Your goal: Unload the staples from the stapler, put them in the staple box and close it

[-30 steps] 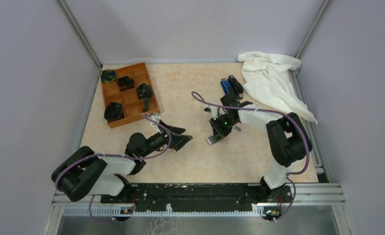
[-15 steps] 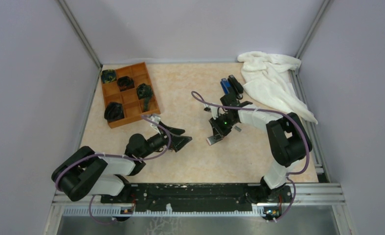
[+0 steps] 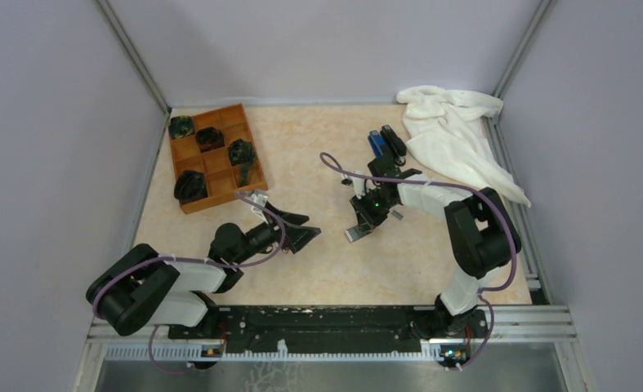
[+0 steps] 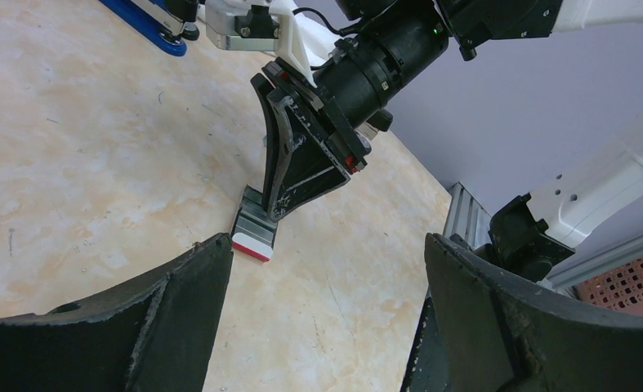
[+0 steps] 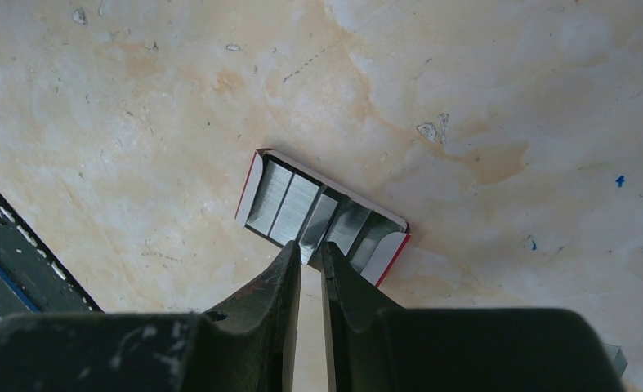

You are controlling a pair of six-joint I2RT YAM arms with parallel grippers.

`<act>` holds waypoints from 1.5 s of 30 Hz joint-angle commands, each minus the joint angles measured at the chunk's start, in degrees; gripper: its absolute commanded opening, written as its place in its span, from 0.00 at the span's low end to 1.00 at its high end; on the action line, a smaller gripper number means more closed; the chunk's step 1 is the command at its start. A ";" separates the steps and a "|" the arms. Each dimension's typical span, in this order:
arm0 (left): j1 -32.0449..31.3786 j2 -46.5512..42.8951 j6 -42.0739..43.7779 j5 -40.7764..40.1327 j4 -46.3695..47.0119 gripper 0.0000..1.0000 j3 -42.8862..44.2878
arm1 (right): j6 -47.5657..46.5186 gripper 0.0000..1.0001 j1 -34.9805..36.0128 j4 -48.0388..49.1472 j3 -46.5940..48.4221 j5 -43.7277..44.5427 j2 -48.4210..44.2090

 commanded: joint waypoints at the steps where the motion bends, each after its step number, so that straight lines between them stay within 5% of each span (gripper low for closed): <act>1: -0.46 0.18 -0.30 0.18 2.80 0.92 -0.49 | 0.71 0.16 0.53 1.20 2.03 -0.61 -0.48; 45: -0.46 0.70 -0.56 0.20 3.75 0.92 -0.68 | 1.57 0.15 0.57 0.82 2.23 -5.43 0.80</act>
